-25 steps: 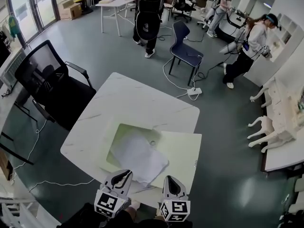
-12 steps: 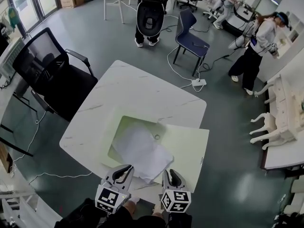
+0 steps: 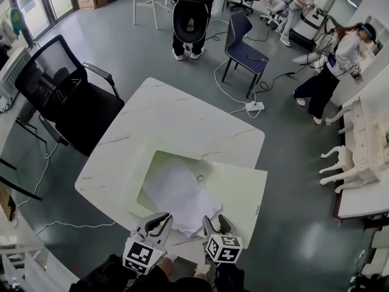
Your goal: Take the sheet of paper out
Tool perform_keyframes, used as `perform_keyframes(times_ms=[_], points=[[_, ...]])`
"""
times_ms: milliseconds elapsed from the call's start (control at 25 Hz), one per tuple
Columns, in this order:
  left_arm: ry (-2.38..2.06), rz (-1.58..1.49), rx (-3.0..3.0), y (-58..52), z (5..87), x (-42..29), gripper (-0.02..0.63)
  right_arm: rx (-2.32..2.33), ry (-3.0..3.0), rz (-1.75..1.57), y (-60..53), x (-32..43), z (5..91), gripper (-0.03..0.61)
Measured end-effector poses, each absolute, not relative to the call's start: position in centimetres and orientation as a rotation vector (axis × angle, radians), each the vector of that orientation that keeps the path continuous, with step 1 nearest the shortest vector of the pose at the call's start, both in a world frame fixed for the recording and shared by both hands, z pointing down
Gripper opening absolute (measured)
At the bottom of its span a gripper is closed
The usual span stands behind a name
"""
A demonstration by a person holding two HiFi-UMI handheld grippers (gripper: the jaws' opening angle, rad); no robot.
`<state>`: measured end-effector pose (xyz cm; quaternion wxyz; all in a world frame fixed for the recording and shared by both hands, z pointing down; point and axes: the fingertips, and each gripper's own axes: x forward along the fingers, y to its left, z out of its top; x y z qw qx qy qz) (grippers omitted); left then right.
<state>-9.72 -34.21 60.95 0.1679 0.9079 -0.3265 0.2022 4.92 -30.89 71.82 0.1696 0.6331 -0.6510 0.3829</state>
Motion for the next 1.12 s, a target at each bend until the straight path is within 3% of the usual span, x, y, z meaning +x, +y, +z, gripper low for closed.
perform_keyframes(times_ms=[720,1120], points=[[-0.922,0.600,2.547,-35.4,62.5,-10.3,0.038,1.697,-1.802,1.188,-32.6,3.4,75.8,0.252],[-0.947,0.612,2.524,-36.1,63.1,-11.4,0.038,1.667,-1.795,1.172,-33.8,2.6,76.7,0.191]])
